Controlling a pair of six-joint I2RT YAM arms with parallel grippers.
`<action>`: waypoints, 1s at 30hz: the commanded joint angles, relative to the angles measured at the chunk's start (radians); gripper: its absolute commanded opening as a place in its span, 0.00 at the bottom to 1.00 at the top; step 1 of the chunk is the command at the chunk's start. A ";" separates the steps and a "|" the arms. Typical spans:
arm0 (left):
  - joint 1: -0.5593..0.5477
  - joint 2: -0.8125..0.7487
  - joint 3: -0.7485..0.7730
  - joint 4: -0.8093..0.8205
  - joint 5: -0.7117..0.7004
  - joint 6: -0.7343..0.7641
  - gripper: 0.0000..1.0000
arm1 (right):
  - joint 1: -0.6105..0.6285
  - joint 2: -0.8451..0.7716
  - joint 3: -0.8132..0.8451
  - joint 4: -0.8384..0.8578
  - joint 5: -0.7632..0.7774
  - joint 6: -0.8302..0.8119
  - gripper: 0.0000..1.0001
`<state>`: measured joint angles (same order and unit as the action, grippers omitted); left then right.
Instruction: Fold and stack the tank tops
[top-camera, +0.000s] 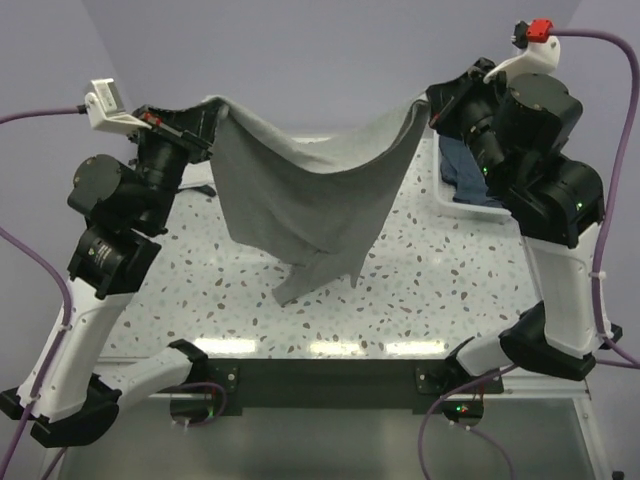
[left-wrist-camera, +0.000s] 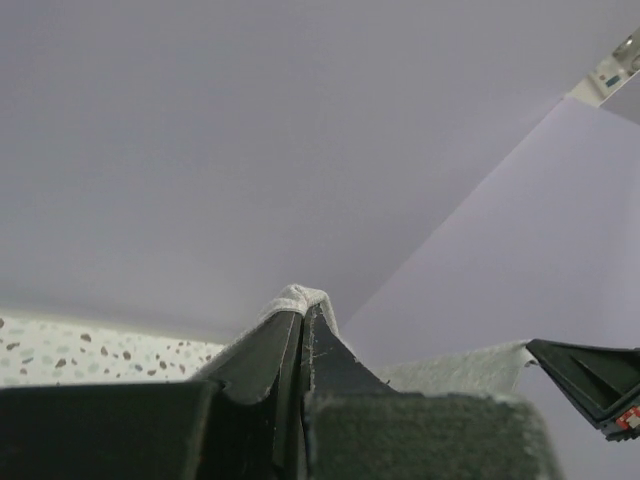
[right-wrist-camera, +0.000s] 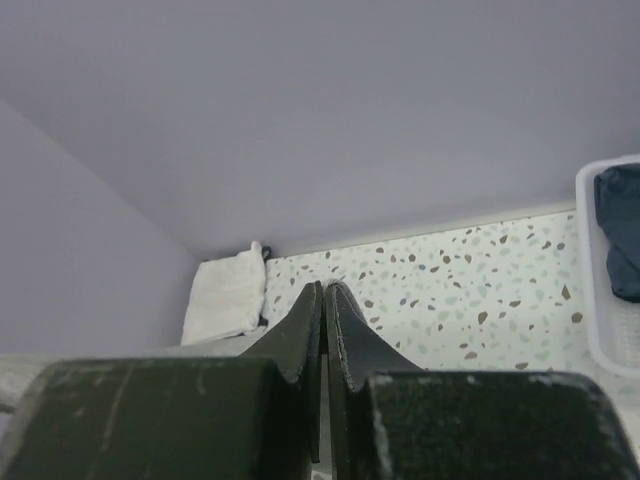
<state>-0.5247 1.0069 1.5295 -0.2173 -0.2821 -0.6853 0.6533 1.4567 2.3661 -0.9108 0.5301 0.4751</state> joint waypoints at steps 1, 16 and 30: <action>0.005 0.010 0.115 0.073 -0.031 0.085 0.00 | -0.006 -0.050 0.090 0.048 0.034 -0.092 0.00; 0.141 0.335 0.250 0.139 0.133 0.069 0.00 | -0.219 0.235 0.025 0.186 -0.382 -0.063 0.00; 0.451 1.228 1.101 0.505 0.840 -0.305 0.00 | -0.396 0.684 0.309 0.670 -0.670 0.028 0.00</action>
<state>-0.1192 2.1895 2.3669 0.0444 0.3923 -0.8402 0.2768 2.2528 2.5767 -0.4988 -0.0963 0.4793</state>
